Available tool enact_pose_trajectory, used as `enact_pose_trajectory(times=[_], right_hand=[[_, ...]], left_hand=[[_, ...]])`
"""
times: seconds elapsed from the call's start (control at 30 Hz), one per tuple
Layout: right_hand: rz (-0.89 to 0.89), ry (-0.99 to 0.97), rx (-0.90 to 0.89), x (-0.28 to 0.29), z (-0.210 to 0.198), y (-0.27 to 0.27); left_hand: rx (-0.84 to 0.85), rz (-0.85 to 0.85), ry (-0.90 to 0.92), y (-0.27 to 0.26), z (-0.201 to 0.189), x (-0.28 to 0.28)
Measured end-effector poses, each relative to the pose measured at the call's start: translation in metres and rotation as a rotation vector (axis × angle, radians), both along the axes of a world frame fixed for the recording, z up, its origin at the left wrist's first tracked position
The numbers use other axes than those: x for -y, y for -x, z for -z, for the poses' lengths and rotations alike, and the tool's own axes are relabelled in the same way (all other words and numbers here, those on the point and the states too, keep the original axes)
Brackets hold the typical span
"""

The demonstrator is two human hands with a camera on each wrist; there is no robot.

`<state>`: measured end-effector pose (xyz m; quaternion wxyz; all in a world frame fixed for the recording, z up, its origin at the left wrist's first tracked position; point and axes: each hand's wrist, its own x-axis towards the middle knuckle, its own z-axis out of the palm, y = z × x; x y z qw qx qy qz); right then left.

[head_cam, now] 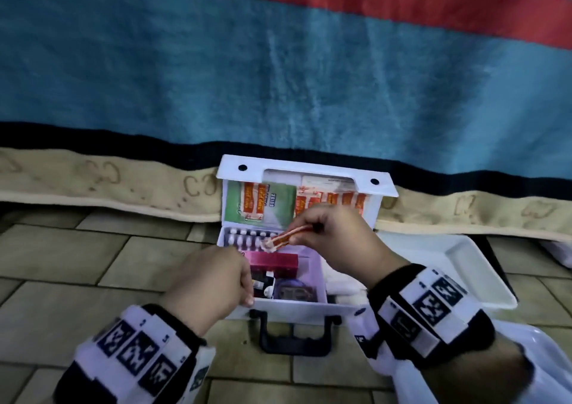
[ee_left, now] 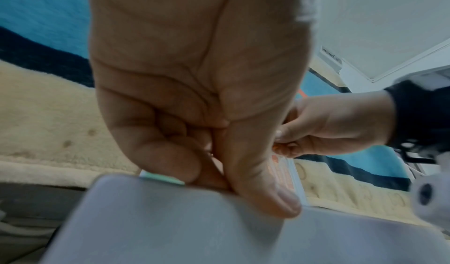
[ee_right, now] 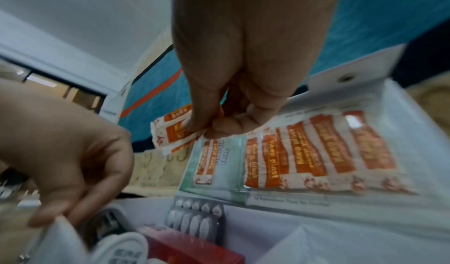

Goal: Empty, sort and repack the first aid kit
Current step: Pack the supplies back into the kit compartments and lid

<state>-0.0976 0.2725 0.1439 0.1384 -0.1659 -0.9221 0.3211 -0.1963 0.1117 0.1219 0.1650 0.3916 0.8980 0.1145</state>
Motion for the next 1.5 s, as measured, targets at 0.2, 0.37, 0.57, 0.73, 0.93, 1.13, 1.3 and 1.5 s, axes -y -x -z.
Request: enact_pose_trajectory(times=[0.2, 0.37, 0.57, 0.73, 0.93, 1.13, 1.3, 1.5], right_hand=[[0.087, -0.083, -0.150, -0.008, -0.020, 0.043], [0.153, -0.269, -0.249, -0.022, -0.041, 0.055], [0.060, -0.556, -0.083, -0.028, -0.054, 0.056], [-0.011, -0.594, 0.039, -0.025, -0.057, 0.059], [0.043, -0.723, 0.229, -0.016, -0.064, 0.069], [0.066, -0.595, 0.191, -0.021, -0.072, 0.069], [0.118, -0.442, 0.056, -0.022, -0.068, 0.066], [0.119, -0.318, -0.094, -0.022, -0.058, 0.061]], left_hand=[[-0.006, -0.008, 0.013, 0.001, 0.000, -0.001], [-0.016, -0.012, -0.012, 0.002, 0.001, 0.000], [0.000, 0.002, -0.057, 0.004, 0.004, 0.000], [0.009, 0.013, -0.064, 0.005, 0.005, 0.001], [0.024, 0.017, -0.051, 0.006, 0.005, 0.000], [0.037, 0.017, -0.062, 0.007, 0.007, 0.001], [0.049, 0.005, -0.062, 0.008, 0.008, 0.000], [0.057, 0.013, -0.063, 0.009, 0.007, 0.000]])
